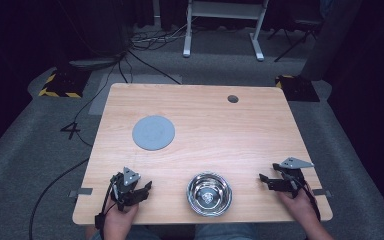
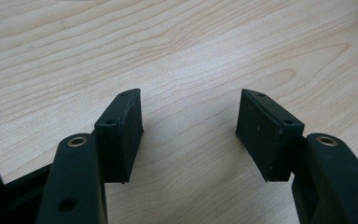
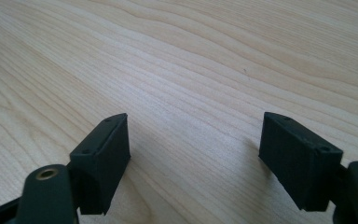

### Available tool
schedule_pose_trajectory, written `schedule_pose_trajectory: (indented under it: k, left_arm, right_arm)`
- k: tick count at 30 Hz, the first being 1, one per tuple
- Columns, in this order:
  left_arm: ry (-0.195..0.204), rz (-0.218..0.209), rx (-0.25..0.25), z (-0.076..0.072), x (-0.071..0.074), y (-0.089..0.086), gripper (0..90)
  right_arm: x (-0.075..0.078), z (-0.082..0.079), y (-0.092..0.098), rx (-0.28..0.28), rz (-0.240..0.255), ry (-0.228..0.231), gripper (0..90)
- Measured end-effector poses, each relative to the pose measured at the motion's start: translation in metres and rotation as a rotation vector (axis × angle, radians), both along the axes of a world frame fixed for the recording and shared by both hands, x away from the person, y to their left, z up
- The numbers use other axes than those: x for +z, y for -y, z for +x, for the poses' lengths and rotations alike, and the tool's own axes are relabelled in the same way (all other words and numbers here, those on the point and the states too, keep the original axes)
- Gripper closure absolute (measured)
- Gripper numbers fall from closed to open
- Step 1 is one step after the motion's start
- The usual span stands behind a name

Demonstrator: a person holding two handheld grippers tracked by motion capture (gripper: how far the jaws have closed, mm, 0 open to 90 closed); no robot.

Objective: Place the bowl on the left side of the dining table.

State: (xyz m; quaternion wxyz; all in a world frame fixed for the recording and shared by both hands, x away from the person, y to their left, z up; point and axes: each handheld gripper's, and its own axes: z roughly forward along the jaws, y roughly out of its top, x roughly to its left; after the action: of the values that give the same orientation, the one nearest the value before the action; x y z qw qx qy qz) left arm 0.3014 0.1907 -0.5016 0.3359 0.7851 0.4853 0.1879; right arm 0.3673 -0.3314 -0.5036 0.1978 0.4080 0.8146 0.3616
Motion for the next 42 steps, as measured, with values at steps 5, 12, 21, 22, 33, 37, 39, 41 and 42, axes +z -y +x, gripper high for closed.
schedule_pose_trajectory:
  k: [5, 12, 21, 22, 33, 37, 39, 41, 42]
  left_arm:
    - [0.005, 0.005, 0.008, 0.000, 0.000, 0.000, 40.4]
    - [0.004, 0.005, 0.018, 0.000, 0.000, 0.000, 40.5]
    - [-0.015, -0.084, 0.047, 0.000, 0.002, -0.004, 44.3]
    - [-0.020, -0.132, 0.058, 0.000, 0.008, -0.005, 44.3]
    - [-0.021, -0.125, 0.034, -0.005, 0.055, 0.017, 43.5]
    - [-0.095, -0.116, 0.015, 0.000, 0.065, 0.024, 41.9]
    - [-0.107, -0.123, 0.024, 0.001, 0.071, 0.026, 41.7]
    - [-0.116, -0.137, 0.025, 0.001, 0.075, 0.026, 41.8]
    - [-0.116, -0.137, 0.025, 0.001, 0.075, 0.026, 41.8]
  right_arm:
    - [0.000, 0.000, 0.000, -0.001, 0.000, -0.001, 24.3]
    - [0.000, 0.000, 0.000, 0.000, 0.000, 0.000, 24.3]
    - [0.000, 0.000, 0.000, 0.000, -0.001, 0.000, 24.3]
    - [0.000, 0.000, 0.000, 0.000, -0.001, 0.000, 24.3]
    - [0.000, 0.000, 0.000, -0.001, -0.001, 0.000, 24.3]
    - [0.000, 0.000, 0.000, -0.001, 0.000, 0.000, 24.3]
    - [0.000, 0.000, 0.000, 0.000, -0.001, 0.000, 24.3]
    - [0.000, 0.000, 0.000, -0.001, 0.000, -0.001, 24.3]
    - [0.000, 0.000, 0.000, 0.000, 0.000, 0.000, 24.3]
